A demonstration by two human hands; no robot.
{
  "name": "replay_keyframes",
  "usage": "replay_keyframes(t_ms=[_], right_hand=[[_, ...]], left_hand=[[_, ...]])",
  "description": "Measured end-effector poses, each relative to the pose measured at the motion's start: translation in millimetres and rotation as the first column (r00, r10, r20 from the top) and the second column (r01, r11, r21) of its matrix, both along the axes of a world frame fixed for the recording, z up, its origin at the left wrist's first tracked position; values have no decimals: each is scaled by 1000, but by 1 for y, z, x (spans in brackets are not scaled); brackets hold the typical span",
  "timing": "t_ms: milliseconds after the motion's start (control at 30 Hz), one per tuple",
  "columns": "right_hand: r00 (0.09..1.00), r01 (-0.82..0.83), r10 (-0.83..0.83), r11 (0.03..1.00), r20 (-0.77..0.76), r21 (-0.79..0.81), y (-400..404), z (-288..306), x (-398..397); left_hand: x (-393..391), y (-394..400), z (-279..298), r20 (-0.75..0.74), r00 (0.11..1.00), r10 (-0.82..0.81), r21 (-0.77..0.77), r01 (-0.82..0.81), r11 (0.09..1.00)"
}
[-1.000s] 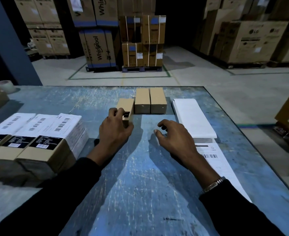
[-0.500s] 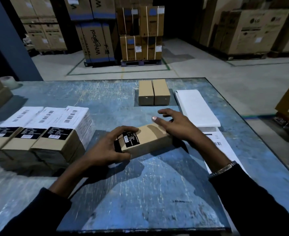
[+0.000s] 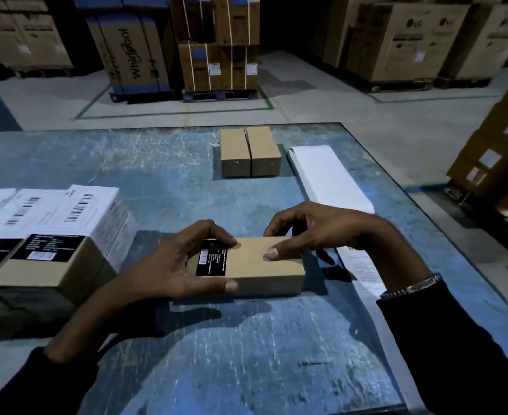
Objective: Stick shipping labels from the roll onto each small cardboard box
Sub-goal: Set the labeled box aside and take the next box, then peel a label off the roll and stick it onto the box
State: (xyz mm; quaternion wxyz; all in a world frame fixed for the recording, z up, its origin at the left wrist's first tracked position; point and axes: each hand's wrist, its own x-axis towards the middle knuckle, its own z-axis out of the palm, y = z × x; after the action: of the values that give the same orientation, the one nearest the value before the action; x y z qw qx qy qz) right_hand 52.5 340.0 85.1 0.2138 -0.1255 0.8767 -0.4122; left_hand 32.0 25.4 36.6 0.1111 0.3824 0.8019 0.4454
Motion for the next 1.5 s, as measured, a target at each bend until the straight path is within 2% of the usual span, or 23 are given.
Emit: replay_keyframes(t_ms=[100, 200, 300, 367, 433, 500, 567, 667, 767, 900, 1100, 1200, 1267, 1333, 1400, 1433, 1500], right_hand=[[999, 33, -32, 999, -31, 15, 1, 11, 7], [978, 154, -160, 987, -132, -49, 16, 26, 24], [909, 323, -356, 930, -216, -173, 37, 32, 50], [868, 377, -399, 917, -296, -133, 53, 23, 71], [854, 400, -368, 916, -368, 10, 69, 7, 91], [867, 402, -312, 899, -388, 175, 82, -11, 115], [877, 402, -295, 883, -379, 241, 90, -31, 138], [868, 390, -317, 912, -381, 129, 83, -63, 172], [841, 372, -283, 921, -462, 113, 76, -82, 200], [867, 338, -244, 929, -434, 151, 78, -82, 232], [807, 348, -238, 931, -541, 110, 73, -89, 256], [791, 351, -240, 932, -562, 96, 70, -89, 264], [803, 342, -242, 936, -545, 88, 70, -87, 268], [816, 321, -229, 943, -531, 87, 72, -85, 272], [818, 308, -214, 947, -534, 93, 74, -84, 276], [817, 305, -212, 948, -536, 91, 74, -85, 277], [811, 311, -223, 948, -541, 75, 74, -88, 279]], left_hand=[[10, 7, 1, -205, 977, 61, -2, -63, 998], [25, 18, 4, -494, 862, 115, -33, -151, 988], [49, 42, 7, -633, 768, 103, 24, -114, 993], [71, 64, 7, -691, 718, 83, 72, -46, 996], [91, 86, 6, -762, 642, 81, 100, -7, 995], [107, 106, 3, -767, 635, 89, 121, 7, 993], [119, 123, -4, -709, 702, 74, 110, 6, 994], [127, 140, -24, -671, 742, -11, -30, -12, 999], [140, 147, -40, -656, 754, -31, -136, -78, 988], [178, 145, -37, -616, 773, 154, 0, -195, 981], [267, 138, -70, -552, 763, 336, 223, -253, 941], [282, 144, -80, -390, 776, 496, 268, -419, 867], [284, 154, -81, -120, 822, 557, 252, -518, 818], [287, 166, -82, 212, 837, 504, 236, -544, 805], [290, 175, -76, 484, 780, 395, 237, -552, 799], [291, 178, -74, 564, 752, 340, 248, -547, 800], [291, 182, -72, 629, 726, 278, 273, -542, 795]])
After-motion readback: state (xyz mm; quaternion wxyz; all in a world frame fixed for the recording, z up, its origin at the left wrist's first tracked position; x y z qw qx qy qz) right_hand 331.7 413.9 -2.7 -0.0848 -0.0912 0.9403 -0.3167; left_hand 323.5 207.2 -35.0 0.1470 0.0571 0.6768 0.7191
